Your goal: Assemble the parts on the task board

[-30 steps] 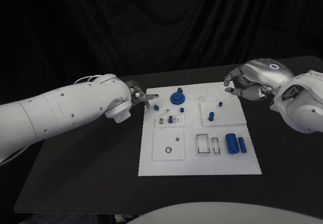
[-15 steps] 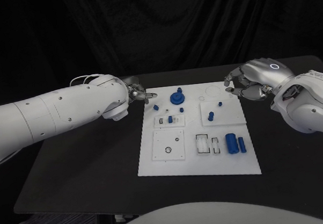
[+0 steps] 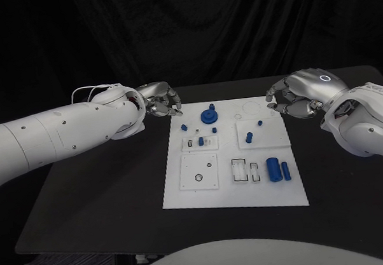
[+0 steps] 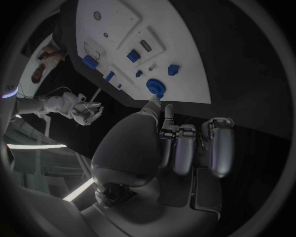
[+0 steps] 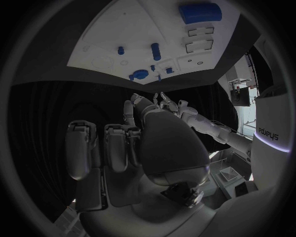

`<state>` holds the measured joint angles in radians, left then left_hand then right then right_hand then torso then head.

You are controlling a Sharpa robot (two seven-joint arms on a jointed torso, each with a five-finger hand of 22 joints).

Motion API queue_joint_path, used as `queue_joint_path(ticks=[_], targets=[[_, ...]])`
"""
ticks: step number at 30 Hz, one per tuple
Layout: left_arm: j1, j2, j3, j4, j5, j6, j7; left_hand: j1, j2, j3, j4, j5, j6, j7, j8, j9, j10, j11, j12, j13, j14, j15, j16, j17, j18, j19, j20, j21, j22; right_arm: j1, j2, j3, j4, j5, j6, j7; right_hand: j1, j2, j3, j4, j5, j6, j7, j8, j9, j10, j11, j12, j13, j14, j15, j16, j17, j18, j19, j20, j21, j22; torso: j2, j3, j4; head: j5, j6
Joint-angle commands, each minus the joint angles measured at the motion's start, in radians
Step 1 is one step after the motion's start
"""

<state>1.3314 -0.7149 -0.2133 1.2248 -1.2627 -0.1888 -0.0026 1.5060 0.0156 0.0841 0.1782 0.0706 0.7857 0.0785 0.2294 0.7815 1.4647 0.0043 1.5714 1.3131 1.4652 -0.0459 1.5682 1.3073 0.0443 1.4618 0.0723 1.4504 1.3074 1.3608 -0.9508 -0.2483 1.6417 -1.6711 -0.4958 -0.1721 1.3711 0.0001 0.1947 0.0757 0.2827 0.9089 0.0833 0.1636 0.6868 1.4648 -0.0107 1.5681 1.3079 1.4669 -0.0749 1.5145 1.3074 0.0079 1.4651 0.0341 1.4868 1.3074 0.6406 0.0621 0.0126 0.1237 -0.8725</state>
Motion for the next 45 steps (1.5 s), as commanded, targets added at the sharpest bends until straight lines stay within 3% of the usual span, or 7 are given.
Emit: queue_joint_path(ticks=[1, 4, 8, 16, 33, 40, 45], targets=[[-0.001, 0.004, 0.001, -0.006, -0.305, 0.008, 0.203, 0.013, -0.019, 0.02, 0.008, -0.01, -0.007, -0.003, -0.01, -0.017, 0.106, -0.007, -0.001, 0.258, 0.106, 0.004, 0.003, 0.263, -0.017, 0.036, -0.001, 0.014, 0.228, -0.002, -0.002, 0.001, 0.001, -0.006, 0.002, -0.018, 0.005, -0.001, 0.004, -0.002, 0.005, 0.007, -0.001, 0.003, 0.001, 0.106, 0.002, 0.003, 0.263, 0.081, 0.003, -0.003, 0.151, 0.016, 0.065, 0.004, -0.005, 0.232, -0.001, 0.0003, -0.0002, -0.001, 0.0], [-0.001, 0.01, 0.001, -0.008, -0.404, 0.006, 0.227, 0.014, -0.049, 0.035, 0.02, -0.003, -0.011, -0.016, -0.021, -0.037, 0.106, -0.014, -0.001, 0.258, 0.106, 0.001, 0.003, 0.263, -0.022, 0.047, -0.003, 0.032, 0.234, -0.003, -0.003, 0.001, 0.002, -0.006, 0.003, -0.018, 0.004, -0.001, 0.004, -0.001, 0.004, 0.008, -0.001, 0.003, 0.002, 0.106, 0.002, 0.003, 0.263, 0.081, 0.003, -0.003, 0.151, 0.016, 0.065, 0.004, -0.005, 0.232, -0.001, 0.001, -0.0011, -0.001, 0.0], [-0.001, 0.018, 0.001, -0.014, -0.502, -0.003, 0.253, 0.016, -0.13, 0.101, 0.064, 0.093, 0.015, -0.021, -0.055, -0.121, 0.106, -0.015, -0.001, 0.258, 0.106, 0.0, 0.003, 0.263, -0.027, 0.062, -0.01, 0.056, 0.241, -0.003, -0.004, 0.001, 0.003, -0.006, 0.005, -0.018, 0.004, -0.001, 0.004, -0.001, 0.004, 0.009, -0.001, 0.004, 0.002, 0.106, 0.003, 0.003, 0.263, 0.081, 0.003, -0.003, 0.151, 0.016, 0.064, 0.004, -0.005, 0.232, -0.001, 0.0004, -0.0001, -0.003, 0.0], [-0.001, 0.032, 0.001, -0.027, -0.671, -0.027, 0.28, 0.008, -0.159, 0.132, 0.09, 0.087, 0.055, -0.029, -0.076, -0.171, 0.106, -0.02, -0.001, 0.258, 0.106, -0.003, 0.003, 0.263, -0.03, 0.068, -0.009, 0.065, 0.244, -0.003, -0.005, 0.001, 0.003, -0.006, 0.008, -0.017, 0.003, -0.002, 0.004, 0.0, 0.004, 0.012, -0.002, 0.005, 0.003, 0.106, 0.003, 0.003, 0.263, 0.081, 0.003, -0.003, 0.151, 0.016, 0.065, 0.004, -0.005, 0.232, 0.003, -0.0011, -0.0023, -0.002, 0.0], [-0.006, 0.042, 0.001, -0.042, -0.744, -0.047, 0.242, -0.003, -0.171, 0.171, 0.1, 0.117, 0.092, -0.024, -0.124, -0.249, 0.106, -0.017, -0.001, 0.258, 0.106, -0.002, 0.003, 0.263, -0.032, 0.072, -0.01, 0.072, 0.246, -0.01, -0.008, 0.001, 0.003, -0.006, 0.009, -0.016, 0.002, -0.002, 0.004, 0.0, 0.004, 0.015, -0.003, 0.006, 0.004, 0.106, 0.003, 0.003, 0.263, 0.081, 0.003, -0.003, 0.15, 0.016, 0.065, 0.004, -0.005, 0.232, 0.003, 0.0006, -0.001, -0.005, 0.0], [-0.009, 0.028, 0.001, -0.032, -0.746, -0.136, 0.16, -0.067, -0.162, 0.171, 0.109, 0.109, 0.123, -0.024, -0.132, -0.28, 0.106, -0.016, -0.001, 0.258, 0.106, -0.001, 0.003, 0.263, -0.033, 0.078, -0.008, 0.079, 0.249, -0.011, -0.01, 0.001, 0.002, -0.006, 0.01, -0.015, 0.001, -0.002, 0.004, 0.001, 0.004, 0.018, -0.003, 0.007, 0.004, 0.106, 0.003, 0.003, 0.263, 0.081, 0.003, -0.004, 0.15, 0.016, 0.064, 0.005, -0.005, 0.232, 0.001, 0.0003, -0.0025, -0.002, 0.0], [-0.01, 0.007, 0.001, 0.0, -0.639, -0.137, 0.013, -0.266, -0.087, 0.16, 0.112, 0.126, 0.221, -0.027, -0.063, -0.248, 0.106, -0.018, -0.001, 0.258, 0.106, -0.005, 0.003, 0.263, -0.038, 0.093, -0.009, 0.099, 0.256, -0.011, -0.011, 0.001, 0.001, -0.006, 0.011, -0.016, -0.001, 0.0, 0.004, 0.003, 0.006, 0.02, -0.004, 0.007, 0.005, 0.106, 0.003, 0.003, 0.263, 0.081, 0.003, -0.003, 0.15, 0.016, 0.064, 0.005, -0.005, 0.232, 0.001, -0.0007, -0.0017, -0.002, 0.0]])
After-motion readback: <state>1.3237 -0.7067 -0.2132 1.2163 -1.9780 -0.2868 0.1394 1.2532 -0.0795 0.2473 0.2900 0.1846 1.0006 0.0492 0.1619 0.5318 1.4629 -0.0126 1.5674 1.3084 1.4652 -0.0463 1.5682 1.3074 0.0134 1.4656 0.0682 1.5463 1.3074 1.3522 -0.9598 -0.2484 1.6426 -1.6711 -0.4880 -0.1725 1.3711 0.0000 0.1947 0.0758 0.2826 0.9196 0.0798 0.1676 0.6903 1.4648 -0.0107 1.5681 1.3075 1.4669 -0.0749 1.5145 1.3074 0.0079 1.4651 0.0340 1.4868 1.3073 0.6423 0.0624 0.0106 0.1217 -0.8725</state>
